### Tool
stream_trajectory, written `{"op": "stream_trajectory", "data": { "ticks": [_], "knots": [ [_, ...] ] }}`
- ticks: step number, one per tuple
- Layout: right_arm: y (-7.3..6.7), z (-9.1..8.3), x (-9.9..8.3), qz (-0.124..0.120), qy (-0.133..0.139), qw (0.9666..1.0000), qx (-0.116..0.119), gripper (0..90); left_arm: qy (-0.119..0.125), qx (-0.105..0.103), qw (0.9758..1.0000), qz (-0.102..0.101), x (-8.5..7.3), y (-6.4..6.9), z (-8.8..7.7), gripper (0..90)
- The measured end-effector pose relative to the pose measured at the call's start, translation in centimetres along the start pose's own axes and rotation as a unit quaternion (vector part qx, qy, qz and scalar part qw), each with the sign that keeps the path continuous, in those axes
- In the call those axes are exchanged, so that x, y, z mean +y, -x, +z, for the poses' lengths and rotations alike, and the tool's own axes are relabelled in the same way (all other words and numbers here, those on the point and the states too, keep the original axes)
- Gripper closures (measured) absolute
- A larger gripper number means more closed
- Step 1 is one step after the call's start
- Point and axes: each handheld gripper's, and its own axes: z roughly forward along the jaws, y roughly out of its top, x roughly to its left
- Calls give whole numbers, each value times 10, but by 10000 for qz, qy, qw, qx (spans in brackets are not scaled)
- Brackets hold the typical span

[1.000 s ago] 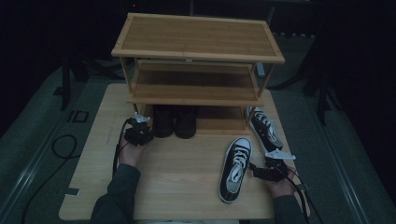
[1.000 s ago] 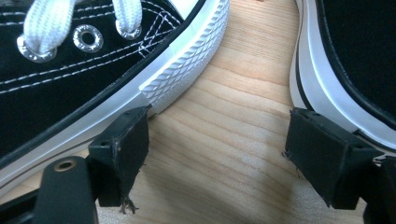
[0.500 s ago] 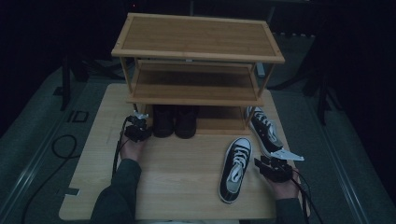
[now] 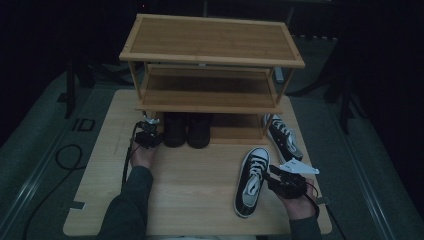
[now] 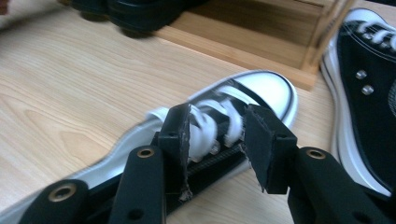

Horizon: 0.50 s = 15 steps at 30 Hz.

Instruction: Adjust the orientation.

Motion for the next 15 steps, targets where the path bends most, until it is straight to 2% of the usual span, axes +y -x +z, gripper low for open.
{"op": "stream_trajectory", "data": {
  "ticks": [4,7,12,14,15],
  "knots": [
    [-7,3,3,-10,-94,9999,66,595,2,-88,9999,-106,0,-3,1,722],
    [-10,7,3,25,-223,9997,113,589,11,-74,10000,-62,0,-2,1,723],
    [-18,10,0,-50,-520,9986,98,582,3,-54,10000,-61,0,-1,1,738],
    [-20,11,-3,-84,-718,9974,-27,600,0,-46,10000,-59,0,-1,1,739],
    [-20,11,-4,-72,-784,9969,9,654,-1,-47,10000,-58,0,-1,1,739]
  ]
}}
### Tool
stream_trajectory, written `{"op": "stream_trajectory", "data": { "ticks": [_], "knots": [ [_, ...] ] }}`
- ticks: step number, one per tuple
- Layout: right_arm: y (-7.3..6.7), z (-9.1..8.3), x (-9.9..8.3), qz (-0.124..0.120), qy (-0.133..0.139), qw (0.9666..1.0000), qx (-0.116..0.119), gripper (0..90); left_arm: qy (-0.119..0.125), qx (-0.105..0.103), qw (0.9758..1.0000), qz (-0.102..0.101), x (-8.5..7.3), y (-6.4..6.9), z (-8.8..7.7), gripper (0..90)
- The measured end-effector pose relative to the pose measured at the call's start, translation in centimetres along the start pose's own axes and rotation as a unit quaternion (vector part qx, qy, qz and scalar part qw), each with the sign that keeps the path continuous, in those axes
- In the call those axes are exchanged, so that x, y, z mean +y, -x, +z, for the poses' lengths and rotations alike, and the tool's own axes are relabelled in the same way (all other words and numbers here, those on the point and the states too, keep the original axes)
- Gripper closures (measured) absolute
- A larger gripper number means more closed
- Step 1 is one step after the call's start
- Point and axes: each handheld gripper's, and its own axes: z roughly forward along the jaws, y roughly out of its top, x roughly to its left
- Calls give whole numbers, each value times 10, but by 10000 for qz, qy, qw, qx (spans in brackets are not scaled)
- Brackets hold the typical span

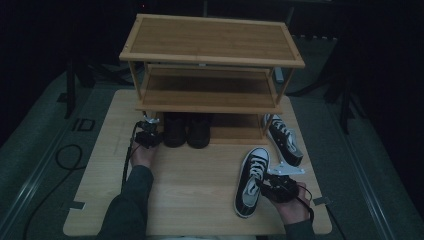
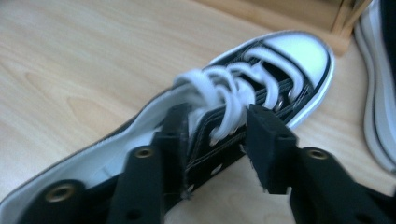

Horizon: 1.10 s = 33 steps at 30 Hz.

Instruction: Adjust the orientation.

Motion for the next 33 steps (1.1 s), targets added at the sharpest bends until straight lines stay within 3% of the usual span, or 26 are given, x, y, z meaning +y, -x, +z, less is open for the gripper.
{"op": "stream_trajectory", "data": {
  "ticks": [2,5,8,12,18,24,30,33],
  "knots": [
    [0,-3,-1,-20,-48,10000,18,731,5,-1,10000,-4,0,0,0,738],
    [1,-8,-1,-153,-109,9996,-206,804,8,15,10000,2,0,0,0,738],
    [9,-10,-1,-126,-138,9988,-442,824,5,16,10000,15,0,1,0,738],
    [18,-14,-6,36,-115,9995,-301,784,6,11,10000,18,0,0,0,738],
    [18,-11,-15,48,-439,9987,-257,821,16,23,10000,18,0,1,0,743],
    [16,5,-8,84,-685,9966,-441,830,29,42,9999,93,0,3,0,764],
    [18,13,-5,160,-726,9963,-428,860,43,29,9999,98,-1,2,0,766],
    [24,12,-6,391,-644,9966,-338,872,73,32,9999,64,-2,2,0,765]
  ]
}}
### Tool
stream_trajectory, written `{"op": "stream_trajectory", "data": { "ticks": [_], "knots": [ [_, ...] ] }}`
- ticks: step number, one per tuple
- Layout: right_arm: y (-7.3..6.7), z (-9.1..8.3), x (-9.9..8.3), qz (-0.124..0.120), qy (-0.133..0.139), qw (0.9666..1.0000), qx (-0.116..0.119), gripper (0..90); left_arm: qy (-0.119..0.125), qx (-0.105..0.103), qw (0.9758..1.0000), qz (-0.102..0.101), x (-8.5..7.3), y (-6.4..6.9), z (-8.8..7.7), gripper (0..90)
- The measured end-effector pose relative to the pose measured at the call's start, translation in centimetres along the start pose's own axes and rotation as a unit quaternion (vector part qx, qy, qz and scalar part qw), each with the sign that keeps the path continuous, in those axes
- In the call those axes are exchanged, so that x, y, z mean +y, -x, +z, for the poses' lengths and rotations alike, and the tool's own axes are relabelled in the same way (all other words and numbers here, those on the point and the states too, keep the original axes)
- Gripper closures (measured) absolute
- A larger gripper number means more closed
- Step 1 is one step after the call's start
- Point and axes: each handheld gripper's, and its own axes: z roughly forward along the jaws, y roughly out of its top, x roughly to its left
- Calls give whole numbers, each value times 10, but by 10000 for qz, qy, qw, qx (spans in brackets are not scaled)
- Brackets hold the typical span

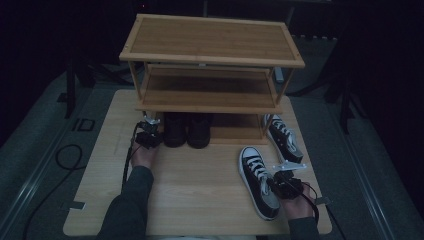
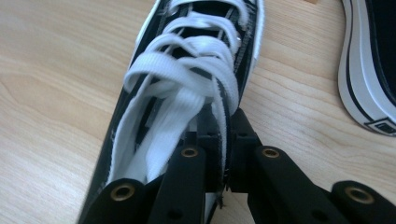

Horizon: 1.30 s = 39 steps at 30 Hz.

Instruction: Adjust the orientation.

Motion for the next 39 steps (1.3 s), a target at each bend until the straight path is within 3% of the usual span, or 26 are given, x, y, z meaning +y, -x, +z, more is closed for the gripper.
{"op": "stream_trajectory", "data": {
  "ticks": [5,19,39],
  "knots": [
    [7,0,0,169,79,9996,203,873,17,-40,10000,-29,-1,-1,0,763],
    [8,-3,6,196,164,9993,273,873,46,-5,10000,9,-1,0,0,764],
    [1,-1,26,54,353,9980,525,873,79,8,10000,16,-3,0,0,766]
  ]
}}
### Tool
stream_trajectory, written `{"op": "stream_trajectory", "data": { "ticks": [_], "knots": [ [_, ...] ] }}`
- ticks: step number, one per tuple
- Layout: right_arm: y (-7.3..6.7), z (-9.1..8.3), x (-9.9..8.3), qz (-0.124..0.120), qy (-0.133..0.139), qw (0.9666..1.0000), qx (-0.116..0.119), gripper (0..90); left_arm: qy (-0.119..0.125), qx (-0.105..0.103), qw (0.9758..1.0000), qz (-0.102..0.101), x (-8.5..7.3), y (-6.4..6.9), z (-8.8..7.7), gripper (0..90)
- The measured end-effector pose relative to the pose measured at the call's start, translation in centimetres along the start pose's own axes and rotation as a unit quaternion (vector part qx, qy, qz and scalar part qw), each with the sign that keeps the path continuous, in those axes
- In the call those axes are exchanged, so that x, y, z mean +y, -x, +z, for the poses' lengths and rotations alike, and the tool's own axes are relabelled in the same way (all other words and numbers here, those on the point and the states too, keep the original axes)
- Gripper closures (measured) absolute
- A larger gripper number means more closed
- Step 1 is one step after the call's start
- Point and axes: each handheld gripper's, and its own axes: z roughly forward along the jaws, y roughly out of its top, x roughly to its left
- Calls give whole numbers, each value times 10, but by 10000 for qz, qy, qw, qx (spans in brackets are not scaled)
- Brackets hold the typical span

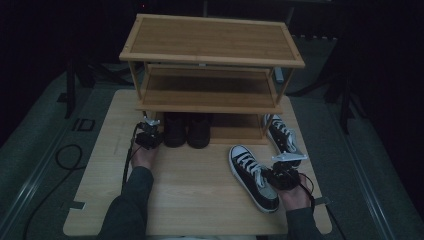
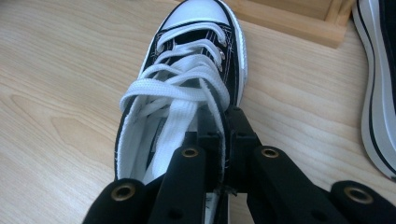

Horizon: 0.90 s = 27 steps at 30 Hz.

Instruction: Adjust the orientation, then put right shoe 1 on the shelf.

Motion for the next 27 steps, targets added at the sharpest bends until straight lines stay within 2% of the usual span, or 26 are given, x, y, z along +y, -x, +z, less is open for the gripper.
{"op": "stream_trajectory", "data": {
  "ticks": [27],
  "knots": [
    [0,8,24,14,250,9996,158,872,11,-11,10000,15,0,0,0,770]
  ]
}}
